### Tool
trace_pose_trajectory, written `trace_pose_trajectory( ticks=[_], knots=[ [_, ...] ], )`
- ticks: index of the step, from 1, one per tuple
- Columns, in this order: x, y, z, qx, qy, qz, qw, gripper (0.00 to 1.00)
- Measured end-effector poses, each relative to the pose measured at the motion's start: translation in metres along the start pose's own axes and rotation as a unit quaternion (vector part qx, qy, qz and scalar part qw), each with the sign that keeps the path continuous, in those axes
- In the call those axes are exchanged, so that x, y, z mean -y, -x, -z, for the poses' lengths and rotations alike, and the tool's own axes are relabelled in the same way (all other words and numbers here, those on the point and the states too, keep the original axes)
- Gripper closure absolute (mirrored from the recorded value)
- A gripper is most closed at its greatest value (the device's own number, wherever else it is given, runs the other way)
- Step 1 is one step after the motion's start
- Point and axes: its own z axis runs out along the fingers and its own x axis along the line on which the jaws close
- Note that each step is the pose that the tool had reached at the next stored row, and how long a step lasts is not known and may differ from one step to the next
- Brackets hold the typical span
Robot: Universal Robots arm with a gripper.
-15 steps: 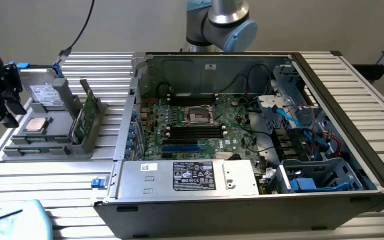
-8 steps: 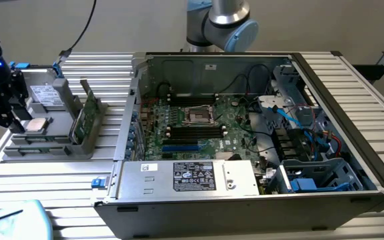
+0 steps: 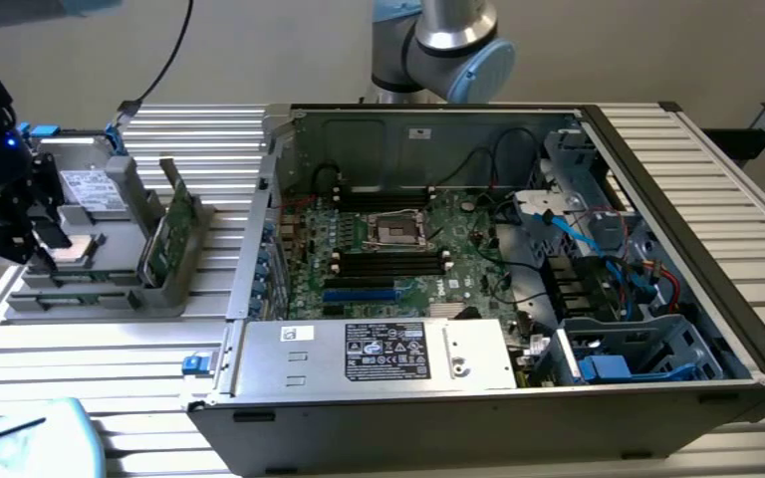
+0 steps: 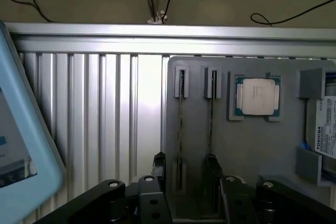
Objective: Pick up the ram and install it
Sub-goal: 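Pick up the ram and move it above insertion slot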
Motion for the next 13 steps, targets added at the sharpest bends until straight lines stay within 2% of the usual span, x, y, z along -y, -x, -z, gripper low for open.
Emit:
trace_pose_trajectory(
  ticks=[13],
  knots=[
    [0.0010, 0.000, -0.0237, 0.0000, 0.0000, 0.000, 1.0000, 0.57]
  ],
)
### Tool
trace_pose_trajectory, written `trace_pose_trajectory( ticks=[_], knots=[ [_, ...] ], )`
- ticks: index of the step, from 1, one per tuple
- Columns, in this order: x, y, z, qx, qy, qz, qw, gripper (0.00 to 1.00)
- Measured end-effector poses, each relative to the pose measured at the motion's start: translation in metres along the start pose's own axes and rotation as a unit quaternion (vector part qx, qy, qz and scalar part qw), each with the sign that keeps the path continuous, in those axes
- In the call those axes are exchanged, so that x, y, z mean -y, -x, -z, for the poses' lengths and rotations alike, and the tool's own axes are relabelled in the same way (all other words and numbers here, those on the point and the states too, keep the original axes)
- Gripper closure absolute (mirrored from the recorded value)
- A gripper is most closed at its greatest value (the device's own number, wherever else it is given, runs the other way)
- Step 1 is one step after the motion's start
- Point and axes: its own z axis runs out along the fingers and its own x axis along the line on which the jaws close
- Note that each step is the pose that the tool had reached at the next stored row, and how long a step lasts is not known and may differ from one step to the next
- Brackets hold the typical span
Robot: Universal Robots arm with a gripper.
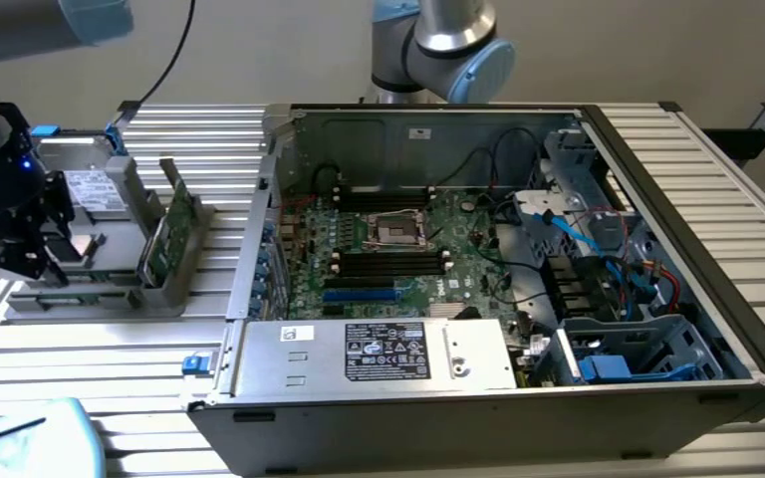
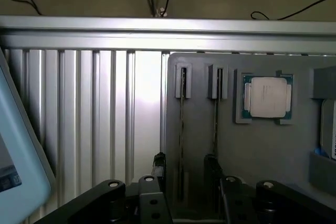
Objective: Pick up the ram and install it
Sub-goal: 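Pick up the ram and move it above insertion slot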
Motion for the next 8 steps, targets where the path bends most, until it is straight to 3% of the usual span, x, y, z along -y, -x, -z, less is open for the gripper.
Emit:
trace_pose_trajectory(
  ticks=[8],
  knots=[
    [0.0006, 0.000, -0.0145, 0.0000, 0.0000, 0.000, 1.0000, 0.57]
  ],
)
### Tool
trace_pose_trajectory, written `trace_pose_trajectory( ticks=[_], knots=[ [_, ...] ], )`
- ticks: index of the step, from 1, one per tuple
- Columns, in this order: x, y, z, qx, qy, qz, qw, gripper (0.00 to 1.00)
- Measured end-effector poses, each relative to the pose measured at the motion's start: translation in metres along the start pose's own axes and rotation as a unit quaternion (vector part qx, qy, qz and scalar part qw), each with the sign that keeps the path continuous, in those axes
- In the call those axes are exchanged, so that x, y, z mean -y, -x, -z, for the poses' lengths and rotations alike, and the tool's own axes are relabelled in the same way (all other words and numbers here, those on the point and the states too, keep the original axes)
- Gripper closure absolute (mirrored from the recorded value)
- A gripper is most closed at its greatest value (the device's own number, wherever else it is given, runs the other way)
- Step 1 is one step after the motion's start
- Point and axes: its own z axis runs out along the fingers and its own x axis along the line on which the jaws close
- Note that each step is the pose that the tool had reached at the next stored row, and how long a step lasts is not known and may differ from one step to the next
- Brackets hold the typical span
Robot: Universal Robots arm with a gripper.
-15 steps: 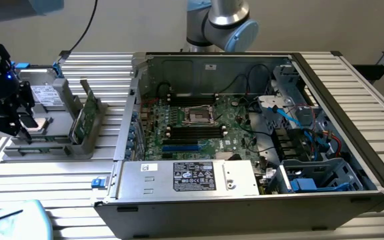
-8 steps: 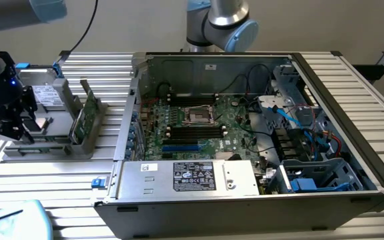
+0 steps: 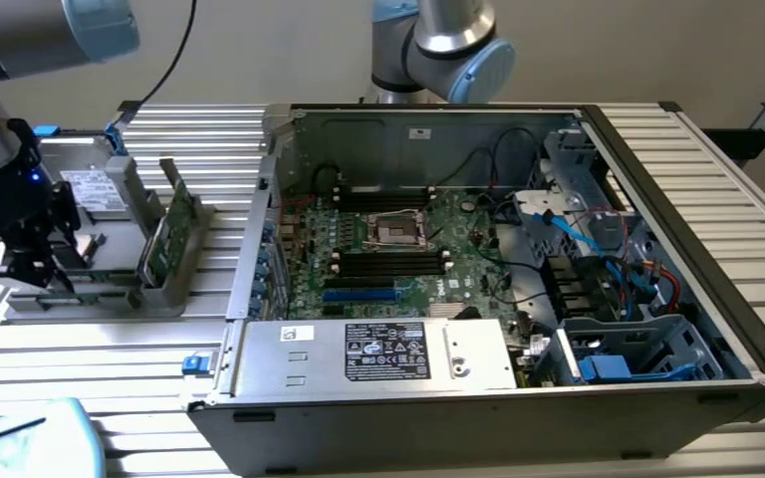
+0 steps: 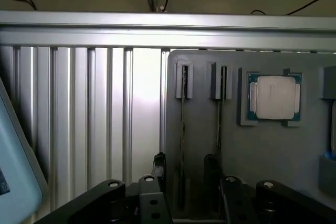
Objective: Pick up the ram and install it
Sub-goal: 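Pick up the ram and move it above insertion slot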
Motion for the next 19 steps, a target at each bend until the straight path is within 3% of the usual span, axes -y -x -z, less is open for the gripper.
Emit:
trace_pose_trajectory(
  ticks=[13, 19],
  knots=[
    [-0.0012, -0.003, -0.0238, 0.0001, 0.0000, 0.000, 1.0000, 0.57],
    [-0.0008, -0.003, -0.0345, 0.0018, -0.0001, 0.000, 1.0000, 0.57]
  ],
)
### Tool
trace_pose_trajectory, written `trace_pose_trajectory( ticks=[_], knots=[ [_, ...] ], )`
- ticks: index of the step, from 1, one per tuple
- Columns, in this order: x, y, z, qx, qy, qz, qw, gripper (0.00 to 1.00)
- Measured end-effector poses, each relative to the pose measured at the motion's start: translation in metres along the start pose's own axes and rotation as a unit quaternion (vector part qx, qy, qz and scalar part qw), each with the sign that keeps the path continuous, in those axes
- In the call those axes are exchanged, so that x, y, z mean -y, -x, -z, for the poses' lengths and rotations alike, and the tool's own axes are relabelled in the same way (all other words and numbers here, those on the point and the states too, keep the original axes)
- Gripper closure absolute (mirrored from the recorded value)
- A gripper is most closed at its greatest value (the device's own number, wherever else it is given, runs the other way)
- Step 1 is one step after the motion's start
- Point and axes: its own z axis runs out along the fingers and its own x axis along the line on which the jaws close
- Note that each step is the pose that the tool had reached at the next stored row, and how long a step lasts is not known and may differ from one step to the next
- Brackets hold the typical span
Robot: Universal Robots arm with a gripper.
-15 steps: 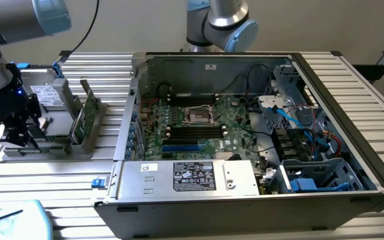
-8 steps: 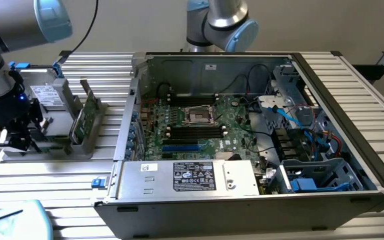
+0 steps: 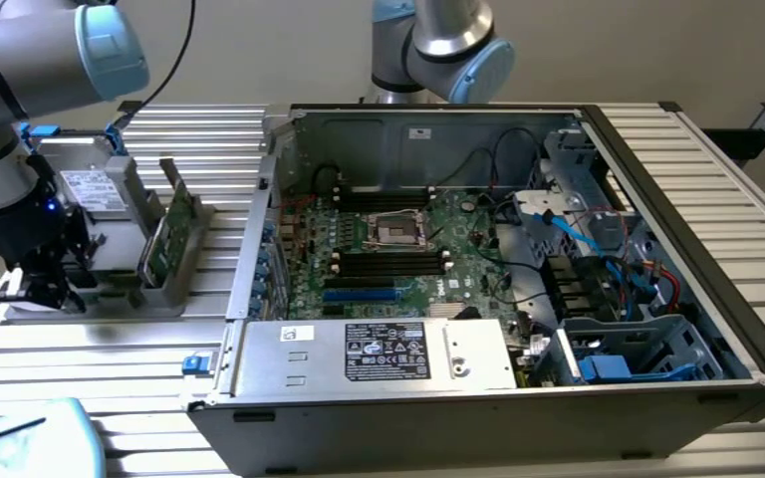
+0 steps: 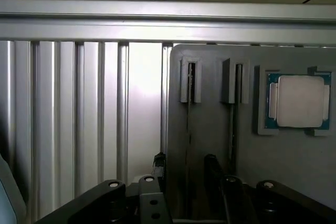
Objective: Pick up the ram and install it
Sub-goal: 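Pick up the ram and move it above insertion slot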
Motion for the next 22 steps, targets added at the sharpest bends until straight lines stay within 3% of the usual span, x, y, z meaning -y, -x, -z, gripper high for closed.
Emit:
trace_pose_trajectory(
  ticks=[22],
  knots=[
    [-0.0012, -0.0001, -0.0055, 0.0008, 0.0018, -0.003, 1.0000, 0.60]
  ],
)
